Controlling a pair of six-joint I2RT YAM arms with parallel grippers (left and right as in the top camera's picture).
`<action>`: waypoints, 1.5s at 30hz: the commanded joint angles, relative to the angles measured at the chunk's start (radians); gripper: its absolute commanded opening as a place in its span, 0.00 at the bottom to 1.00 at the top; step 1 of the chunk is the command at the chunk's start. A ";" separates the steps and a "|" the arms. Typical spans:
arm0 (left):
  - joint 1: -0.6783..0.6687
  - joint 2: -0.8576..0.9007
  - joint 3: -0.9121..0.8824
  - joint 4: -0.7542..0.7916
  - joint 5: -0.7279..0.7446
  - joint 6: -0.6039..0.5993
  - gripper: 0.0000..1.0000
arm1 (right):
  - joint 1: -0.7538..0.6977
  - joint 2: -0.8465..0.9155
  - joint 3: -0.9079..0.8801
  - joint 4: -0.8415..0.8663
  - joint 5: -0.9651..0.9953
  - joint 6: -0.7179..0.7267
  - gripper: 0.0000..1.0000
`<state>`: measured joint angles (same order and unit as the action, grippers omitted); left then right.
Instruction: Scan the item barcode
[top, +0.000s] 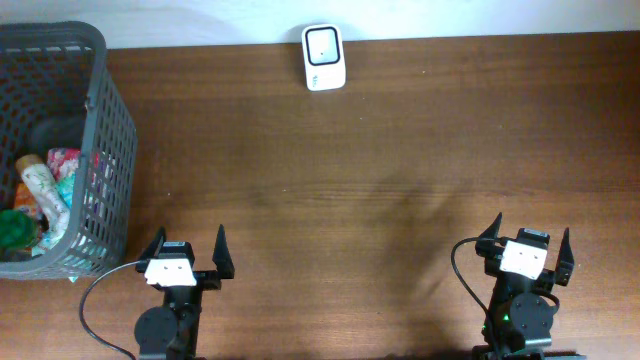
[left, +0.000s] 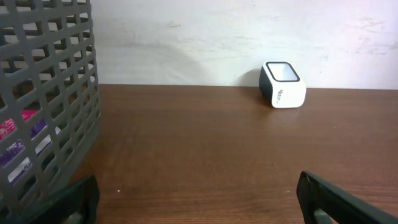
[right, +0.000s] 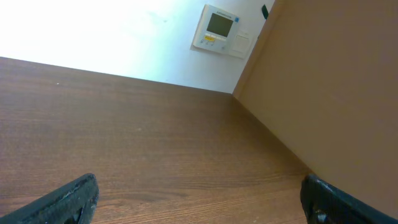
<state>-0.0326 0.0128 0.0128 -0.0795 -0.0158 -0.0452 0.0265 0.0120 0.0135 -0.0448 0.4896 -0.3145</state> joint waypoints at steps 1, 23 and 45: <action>-0.004 -0.006 -0.004 -0.005 0.001 0.016 0.99 | -0.006 -0.006 -0.008 -0.003 0.016 0.001 0.99; -0.004 -0.006 -0.004 -0.005 0.001 0.016 0.99 | -0.006 -0.006 -0.008 -0.003 0.016 0.001 0.99; -0.004 -0.007 -0.003 0.057 0.314 0.008 0.99 | -0.006 -0.006 -0.008 -0.003 0.016 0.001 0.99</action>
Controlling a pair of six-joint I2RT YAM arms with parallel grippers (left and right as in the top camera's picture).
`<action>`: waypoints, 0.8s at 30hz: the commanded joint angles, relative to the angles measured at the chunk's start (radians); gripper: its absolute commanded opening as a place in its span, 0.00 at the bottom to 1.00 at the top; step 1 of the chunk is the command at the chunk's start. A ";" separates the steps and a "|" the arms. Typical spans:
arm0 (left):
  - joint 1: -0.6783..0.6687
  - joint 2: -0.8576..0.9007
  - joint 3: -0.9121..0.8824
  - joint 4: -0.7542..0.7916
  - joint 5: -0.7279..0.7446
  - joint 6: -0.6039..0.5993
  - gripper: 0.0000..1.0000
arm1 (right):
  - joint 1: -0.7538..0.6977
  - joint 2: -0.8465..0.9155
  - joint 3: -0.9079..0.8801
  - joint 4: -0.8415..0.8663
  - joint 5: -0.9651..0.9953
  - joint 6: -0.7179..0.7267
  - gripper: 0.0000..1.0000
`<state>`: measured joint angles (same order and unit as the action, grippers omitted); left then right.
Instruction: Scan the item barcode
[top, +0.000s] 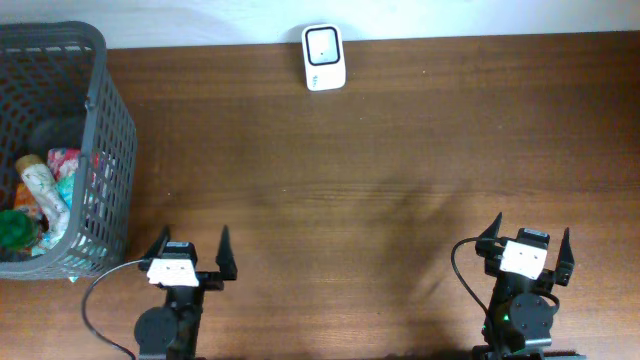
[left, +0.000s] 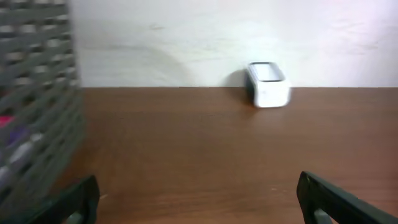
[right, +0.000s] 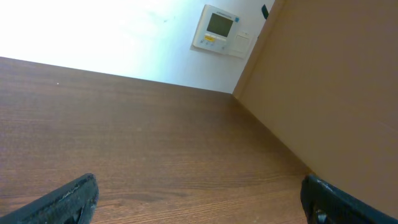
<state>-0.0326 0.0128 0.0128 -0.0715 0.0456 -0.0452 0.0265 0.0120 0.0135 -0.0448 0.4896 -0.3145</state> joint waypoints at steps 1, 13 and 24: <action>-0.004 -0.007 -0.003 0.097 0.307 0.008 0.99 | -0.006 -0.006 -0.008 -0.003 0.016 0.001 0.99; -0.004 -0.006 0.122 0.560 0.389 0.009 0.99 | -0.006 -0.006 -0.008 -0.003 0.017 0.001 0.99; -0.004 0.290 0.803 -0.151 0.491 0.061 0.99 | -0.006 -0.006 -0.008 -0.003 0.016 0.001 0.99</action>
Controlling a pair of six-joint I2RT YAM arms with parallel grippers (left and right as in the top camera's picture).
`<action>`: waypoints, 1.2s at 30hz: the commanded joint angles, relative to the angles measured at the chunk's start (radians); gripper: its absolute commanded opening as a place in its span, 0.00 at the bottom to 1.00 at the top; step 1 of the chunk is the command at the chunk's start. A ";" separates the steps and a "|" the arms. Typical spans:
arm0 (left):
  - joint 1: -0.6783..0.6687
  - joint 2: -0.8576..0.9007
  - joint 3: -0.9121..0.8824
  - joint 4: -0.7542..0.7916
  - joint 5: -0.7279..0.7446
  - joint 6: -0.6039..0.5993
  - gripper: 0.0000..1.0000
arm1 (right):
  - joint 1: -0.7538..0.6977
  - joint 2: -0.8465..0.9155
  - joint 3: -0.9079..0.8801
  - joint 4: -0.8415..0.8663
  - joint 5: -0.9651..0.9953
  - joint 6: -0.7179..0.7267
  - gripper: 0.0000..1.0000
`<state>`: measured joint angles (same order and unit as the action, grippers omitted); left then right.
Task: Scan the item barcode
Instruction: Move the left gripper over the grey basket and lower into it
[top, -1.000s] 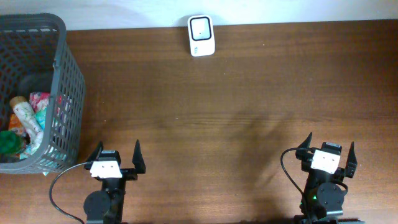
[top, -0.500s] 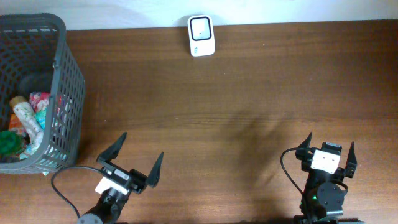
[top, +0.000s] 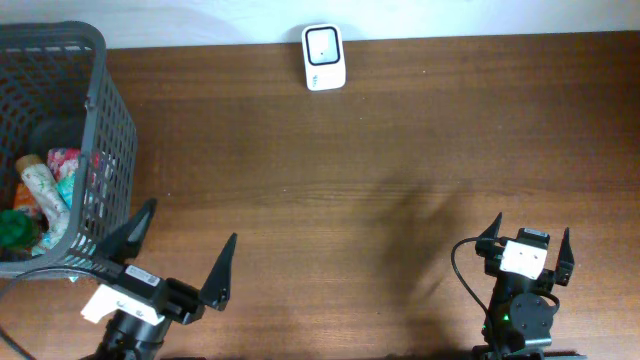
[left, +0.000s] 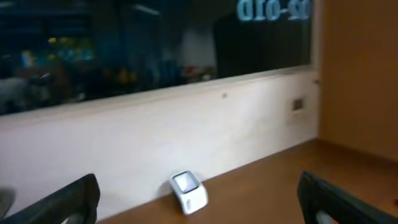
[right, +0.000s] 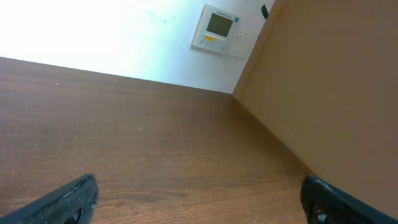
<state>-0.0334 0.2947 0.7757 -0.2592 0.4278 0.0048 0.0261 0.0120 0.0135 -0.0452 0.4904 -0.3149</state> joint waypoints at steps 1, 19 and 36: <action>-0.003 0.008 0.040 0.066 0.100 0.011 0.99 | -0.006 -0.006 -0.008 -0.003 0.016 0.001 0.99; 0.076 0.952 1.060 -0.746 -0.394 -0.068 0.99 | -0.006 -0.006 -0.008 -0.003 0.016 0.001 0.99; 0.642 1.536 1.358 -1.151 -0.426 -0.146 0.99 | -0.006 -0.006 -0.008 -0.003 0.016 0.001 0.99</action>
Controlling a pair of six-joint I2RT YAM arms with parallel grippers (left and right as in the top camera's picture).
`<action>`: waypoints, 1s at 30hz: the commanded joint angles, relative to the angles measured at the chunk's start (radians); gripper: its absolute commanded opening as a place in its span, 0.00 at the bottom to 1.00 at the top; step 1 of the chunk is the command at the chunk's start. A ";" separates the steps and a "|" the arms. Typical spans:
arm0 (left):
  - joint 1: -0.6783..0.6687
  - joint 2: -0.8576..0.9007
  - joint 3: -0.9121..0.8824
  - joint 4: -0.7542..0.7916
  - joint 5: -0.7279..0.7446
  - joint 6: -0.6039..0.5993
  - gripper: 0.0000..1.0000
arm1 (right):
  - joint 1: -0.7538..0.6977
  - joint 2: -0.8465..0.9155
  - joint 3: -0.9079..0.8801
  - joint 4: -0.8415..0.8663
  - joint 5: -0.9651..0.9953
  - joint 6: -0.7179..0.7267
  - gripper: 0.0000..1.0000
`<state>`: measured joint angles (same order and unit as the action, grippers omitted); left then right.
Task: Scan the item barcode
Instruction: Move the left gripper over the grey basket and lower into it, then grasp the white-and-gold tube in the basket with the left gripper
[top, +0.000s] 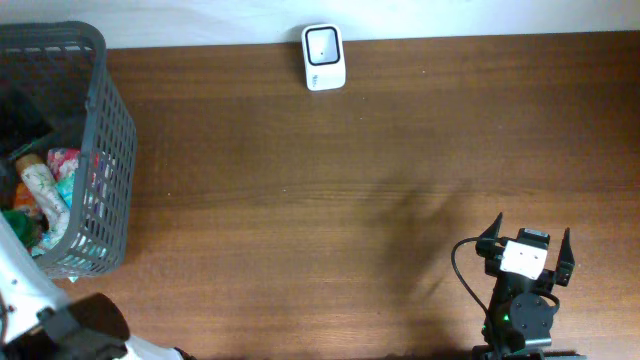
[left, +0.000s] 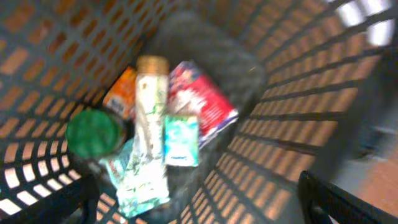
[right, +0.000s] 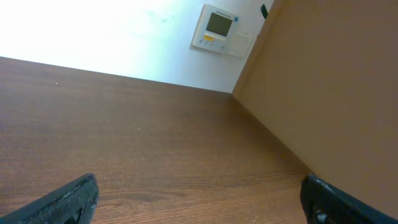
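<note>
The white barcode scanner (top: 323, 45) stands at the table's far edge. A grey mesh basket (top: 108, 150) at the far left holds several items. The left wrist view looks down into it: a pale bottle with a tan cap (left: 151, 106), a red packet (left: 204, 102), a teal packet (left: 180, 140), a green round lid (left: 92, 132) and an orange item (left: 119, 92). My left gripper (left: 196, 190) hangs open above them, holding nothing. My right gripper (top: 527, 250) rests open near the table's front right, with nothing between its fingers (right: 69, 198).
My left arm (top: 18, 272) reaches up from the front left corner over the basket. The brown wooden table (top: 400, 150) meets a white wall at the back. A brown panel (right: 336, 87) stands to the right of the right gripper.
My left arm has swung left and now points down into the basket; its camera shows the items instead of the wall and scanner. The right arm has not moved.
Both grippers rested open at the table's front edge, the left one facing the scanner. The left arm then turned slightly, then was lifted and tilted upward, and now hangs open over the basket's items. The right gripper stayed put throughout.
</note>
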<state>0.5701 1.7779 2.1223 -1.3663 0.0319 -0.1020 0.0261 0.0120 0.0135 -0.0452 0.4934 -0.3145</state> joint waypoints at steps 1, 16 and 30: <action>0.051 0.079 0.011 -0.080 -0.089 -0.085 0.99 | -0.006 -0.006 -0.008 -0.003 0.013 0.000 0.99; 0.057 0.208 0.006 -0.120 -0.217 -0.209 1.00 | -0.006 -0.006 -0.008 -0.003 0.013 0.000 0.99; 0.061 0.274 0.005 -0.109 -0.372 -0.265 0.94 | -0.006 -0.006 -0.008 -0.003 0.013 0.001 0.99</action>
<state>0.6250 2.0354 2.1235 -1.4765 -0.3157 -0.3531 0.0261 0.0120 0.0135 -0.0452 0.4938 -0.3145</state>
